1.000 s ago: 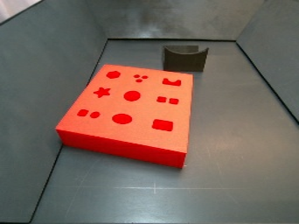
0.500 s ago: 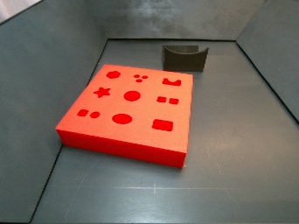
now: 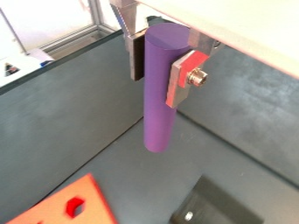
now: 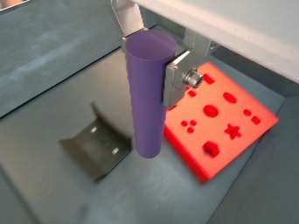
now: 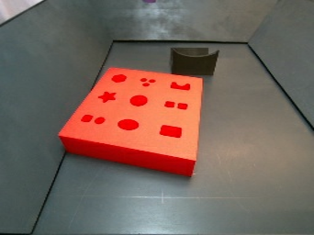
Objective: Pick up the round object. Move up. Move to above the board. Insert the round object.
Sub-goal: Move to above the board.
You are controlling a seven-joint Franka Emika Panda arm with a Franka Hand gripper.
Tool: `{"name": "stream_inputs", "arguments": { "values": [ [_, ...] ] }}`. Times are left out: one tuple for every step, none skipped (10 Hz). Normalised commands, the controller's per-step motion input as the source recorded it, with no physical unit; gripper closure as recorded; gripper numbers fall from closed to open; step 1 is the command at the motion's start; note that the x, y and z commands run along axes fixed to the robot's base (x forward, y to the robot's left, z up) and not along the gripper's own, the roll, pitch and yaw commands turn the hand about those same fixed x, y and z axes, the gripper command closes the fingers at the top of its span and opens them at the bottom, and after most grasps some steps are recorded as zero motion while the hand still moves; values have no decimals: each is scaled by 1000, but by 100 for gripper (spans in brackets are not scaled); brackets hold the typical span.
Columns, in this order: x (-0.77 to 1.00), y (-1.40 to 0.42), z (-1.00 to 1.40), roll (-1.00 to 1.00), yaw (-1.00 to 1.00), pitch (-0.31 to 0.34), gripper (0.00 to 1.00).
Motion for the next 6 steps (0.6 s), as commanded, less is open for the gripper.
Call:
{"name": "stream_inputs", "arguments": {
  "values": [
    [-30, -1000, 57, -6, 7, 7, 100],
    [-31, -1000, 60, -4, 9, 8, 100],
    [-31, -1000, 61, -6, 8, 10, 100],
    [-31, -1000, 67, -4, 7, 12, 100],
    [-29, -1000, 71, -2, 9, 15, 100],
    [-23, -1000, 77, -2, 8, 28, 100]
  ]
}}
